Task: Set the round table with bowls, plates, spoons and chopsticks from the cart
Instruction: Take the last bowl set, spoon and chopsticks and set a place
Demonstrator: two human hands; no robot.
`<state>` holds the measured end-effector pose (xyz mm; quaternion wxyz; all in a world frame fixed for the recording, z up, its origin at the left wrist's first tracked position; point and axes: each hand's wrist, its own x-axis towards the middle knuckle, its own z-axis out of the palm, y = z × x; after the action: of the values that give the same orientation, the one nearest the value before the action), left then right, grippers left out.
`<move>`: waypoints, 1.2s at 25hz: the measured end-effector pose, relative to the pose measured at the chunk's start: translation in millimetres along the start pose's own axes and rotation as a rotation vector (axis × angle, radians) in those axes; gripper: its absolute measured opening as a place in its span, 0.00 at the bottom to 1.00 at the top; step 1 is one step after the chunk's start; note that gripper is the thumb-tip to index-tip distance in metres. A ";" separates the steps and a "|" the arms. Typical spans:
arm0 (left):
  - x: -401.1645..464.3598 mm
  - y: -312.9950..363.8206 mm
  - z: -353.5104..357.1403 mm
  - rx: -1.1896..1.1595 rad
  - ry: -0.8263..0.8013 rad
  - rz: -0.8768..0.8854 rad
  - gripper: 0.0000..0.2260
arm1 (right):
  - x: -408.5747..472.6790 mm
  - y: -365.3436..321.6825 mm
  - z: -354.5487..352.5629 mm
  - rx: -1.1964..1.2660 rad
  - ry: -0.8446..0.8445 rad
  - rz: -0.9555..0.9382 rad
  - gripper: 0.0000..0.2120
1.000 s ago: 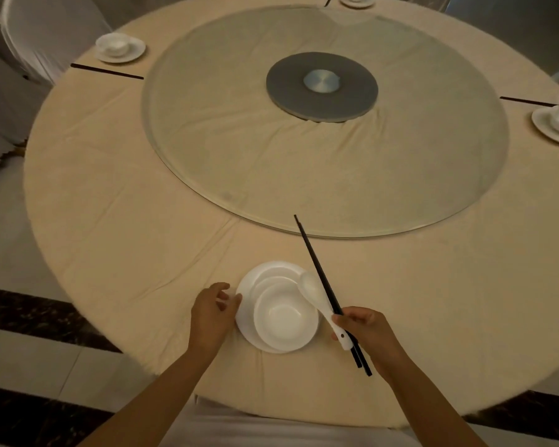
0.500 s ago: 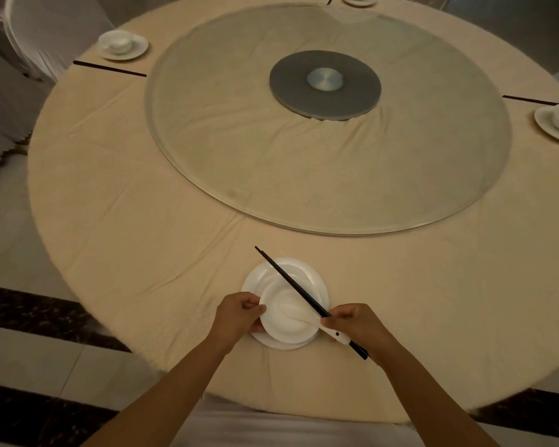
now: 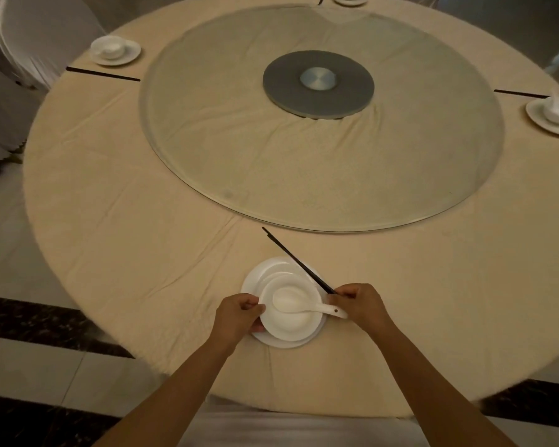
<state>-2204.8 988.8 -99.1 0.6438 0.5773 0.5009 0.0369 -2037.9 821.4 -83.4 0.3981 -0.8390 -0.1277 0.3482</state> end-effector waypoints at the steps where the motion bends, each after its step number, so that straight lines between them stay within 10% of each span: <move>1: -0.1 -0.3 0.0 -0.006 0.000 -0.001 0.03 | -1.1 1.6 -2.1 0.024 0.055 0.008 0.06; 30: -0.9 -1.3 3.0 -0.065 0.009 -0.015 0.03 | -19.6 46.8 -4.5 -0.770 0.227 -0.008 0.07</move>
<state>-2203.9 985.7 -100.1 0.6601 0.5520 0.5069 0.0510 -2052.0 778.7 -107.3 0.0675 -0.9595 -0.2073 0.1786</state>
